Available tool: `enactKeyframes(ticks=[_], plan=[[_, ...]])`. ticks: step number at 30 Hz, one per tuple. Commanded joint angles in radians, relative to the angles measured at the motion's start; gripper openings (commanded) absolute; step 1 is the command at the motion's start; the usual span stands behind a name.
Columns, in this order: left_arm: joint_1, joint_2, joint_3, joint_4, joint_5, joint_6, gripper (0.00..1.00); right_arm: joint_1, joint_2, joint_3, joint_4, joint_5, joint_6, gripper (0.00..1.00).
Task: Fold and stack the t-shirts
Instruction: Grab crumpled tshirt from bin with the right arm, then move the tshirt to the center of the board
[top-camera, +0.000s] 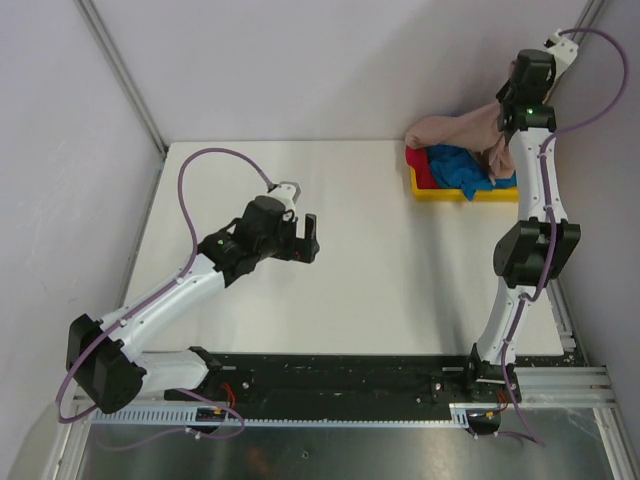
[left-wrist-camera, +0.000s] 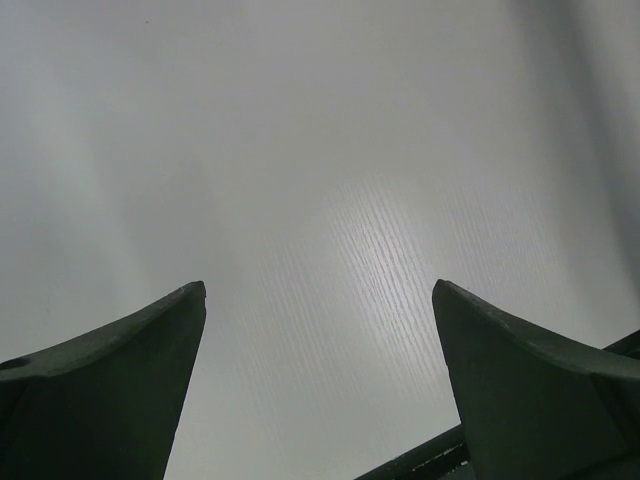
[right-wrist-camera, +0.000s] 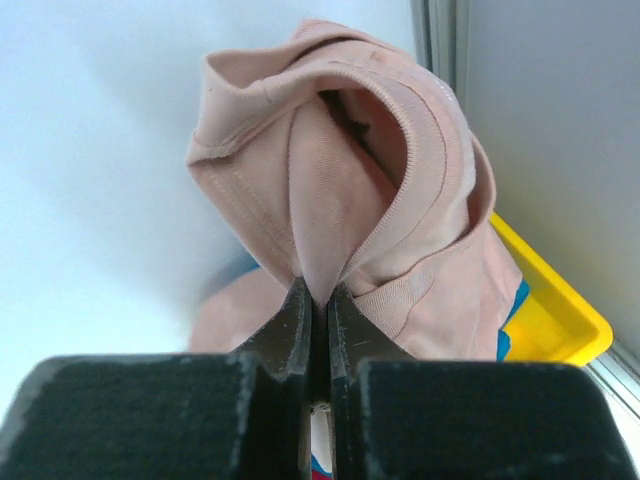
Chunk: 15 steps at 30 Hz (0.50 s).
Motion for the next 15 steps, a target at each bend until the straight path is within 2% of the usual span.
enactKeyframes(ticks=[1, 6, 15], plan=[[0.012, -0.028, 0.02, 0.011, -0.019, 0.009, 1.0, 0.023, -0.14, 0.04, 0.063, -0.01, -0.007, 0.0], [0.018, -0.03, 0.02, 0.011, -0.025, 0.006, 1.0, 0.075, -0.229, 0.083, 0.077, -0.052, -0.008, 0.0], [0.023, -0.034, 0.019, 0.011, -0.025, -0.003, 0.99, 0.264, -0.366, 0.12, 0.123, -0.073, -0.021, 0.0]])
